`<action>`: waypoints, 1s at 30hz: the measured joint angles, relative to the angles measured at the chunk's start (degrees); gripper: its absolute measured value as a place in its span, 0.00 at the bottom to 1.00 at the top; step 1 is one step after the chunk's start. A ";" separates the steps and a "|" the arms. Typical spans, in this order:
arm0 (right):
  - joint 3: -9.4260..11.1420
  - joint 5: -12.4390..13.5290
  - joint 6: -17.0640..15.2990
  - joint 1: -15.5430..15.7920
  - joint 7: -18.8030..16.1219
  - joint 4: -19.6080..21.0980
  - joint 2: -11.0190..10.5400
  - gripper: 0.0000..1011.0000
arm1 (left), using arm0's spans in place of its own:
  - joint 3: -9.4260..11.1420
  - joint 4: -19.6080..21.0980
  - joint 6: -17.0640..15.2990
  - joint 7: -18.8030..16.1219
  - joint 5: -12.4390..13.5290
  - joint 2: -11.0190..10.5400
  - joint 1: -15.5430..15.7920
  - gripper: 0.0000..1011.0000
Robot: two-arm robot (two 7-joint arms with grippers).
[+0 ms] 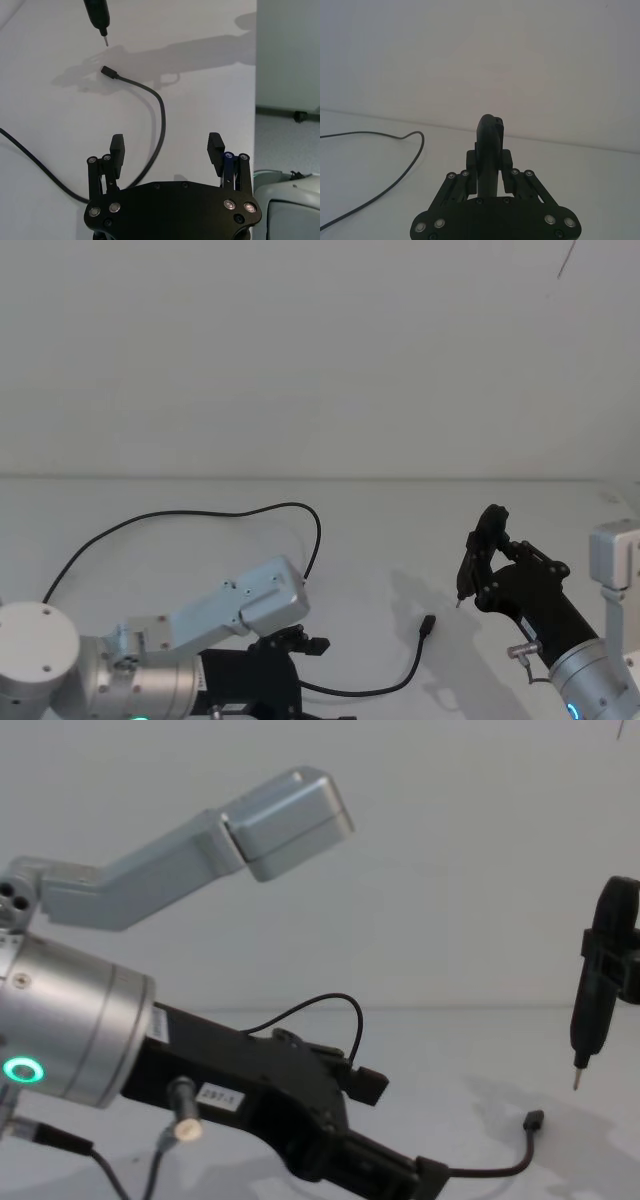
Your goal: Pick up the data cable with the one hand.
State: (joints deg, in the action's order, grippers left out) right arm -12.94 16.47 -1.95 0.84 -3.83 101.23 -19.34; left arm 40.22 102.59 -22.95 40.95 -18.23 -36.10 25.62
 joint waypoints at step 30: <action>0.00 0.00 0.00 0.00 0.00 0.00 0.00 0.28 | 3.47 -7.93 -3.24 -7.43 1.80 9.00 1.14 0.99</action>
State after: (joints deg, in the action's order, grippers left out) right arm -12.94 16.46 -1.95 0.84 -3.83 101.23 -19.34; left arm 43.69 94.66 -26.19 33.53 -16.43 -27.09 26.76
